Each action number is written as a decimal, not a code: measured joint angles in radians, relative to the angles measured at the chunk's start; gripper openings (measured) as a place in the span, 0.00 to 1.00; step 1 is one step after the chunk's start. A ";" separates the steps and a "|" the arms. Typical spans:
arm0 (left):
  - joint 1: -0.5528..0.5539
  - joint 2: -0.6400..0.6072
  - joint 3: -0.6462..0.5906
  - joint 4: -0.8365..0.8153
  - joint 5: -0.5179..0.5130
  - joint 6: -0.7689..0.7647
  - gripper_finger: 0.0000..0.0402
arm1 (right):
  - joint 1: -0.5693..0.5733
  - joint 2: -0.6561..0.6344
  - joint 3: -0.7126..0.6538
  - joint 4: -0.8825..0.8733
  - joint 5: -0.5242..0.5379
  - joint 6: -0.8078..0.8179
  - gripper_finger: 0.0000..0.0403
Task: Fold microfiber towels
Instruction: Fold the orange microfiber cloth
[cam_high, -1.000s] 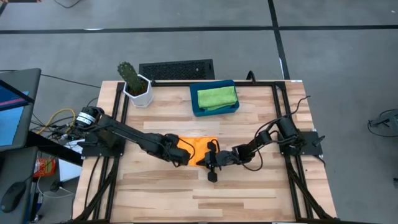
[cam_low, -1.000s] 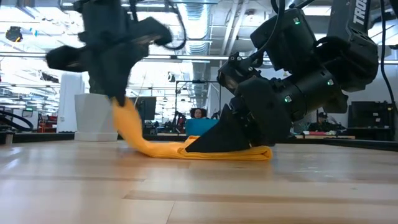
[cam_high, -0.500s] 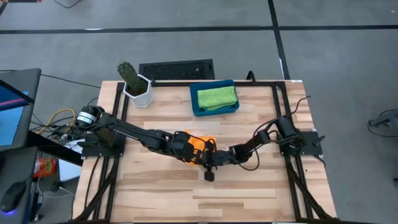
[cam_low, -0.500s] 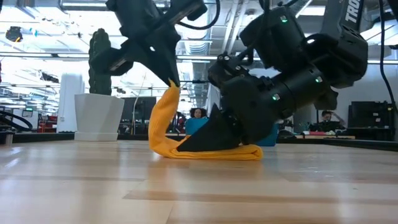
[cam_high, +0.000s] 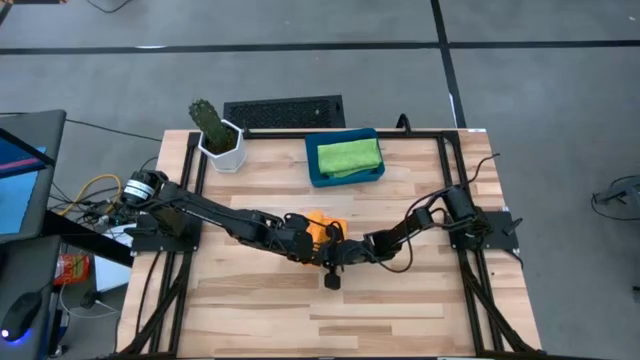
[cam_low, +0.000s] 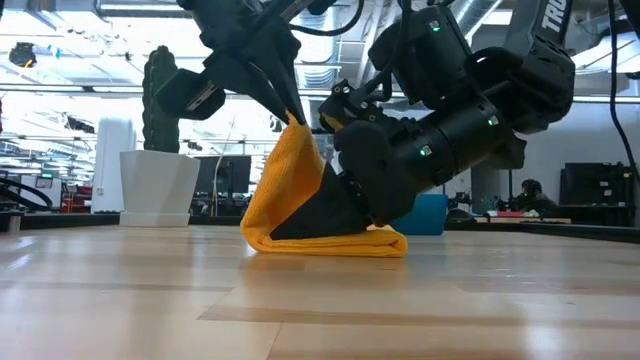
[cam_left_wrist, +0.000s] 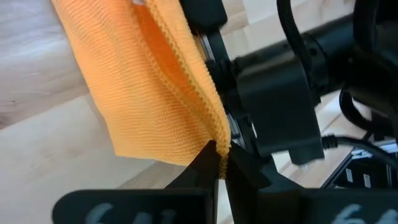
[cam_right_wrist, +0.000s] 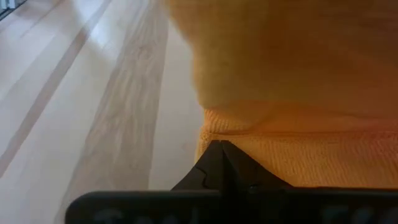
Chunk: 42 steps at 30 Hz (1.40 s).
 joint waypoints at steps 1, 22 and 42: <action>-0.002 0.000 0.000 0.000 -0.002 0.000 0.02 | -0.001 0.000 0.000 0.001 0.000 0.000 0.04; -0.002 0.000 0.000 -0.016 -0.064 0.026 0.02 | 0.030 -0.233 -0.071 -0.194 0.074 -0.026 0.16; 0.013 0.146 -0.001 0.161 -0.005 0.050 0.02 | 0.068 -0.256 -0.315 -0.030 0.251 0.113 0.16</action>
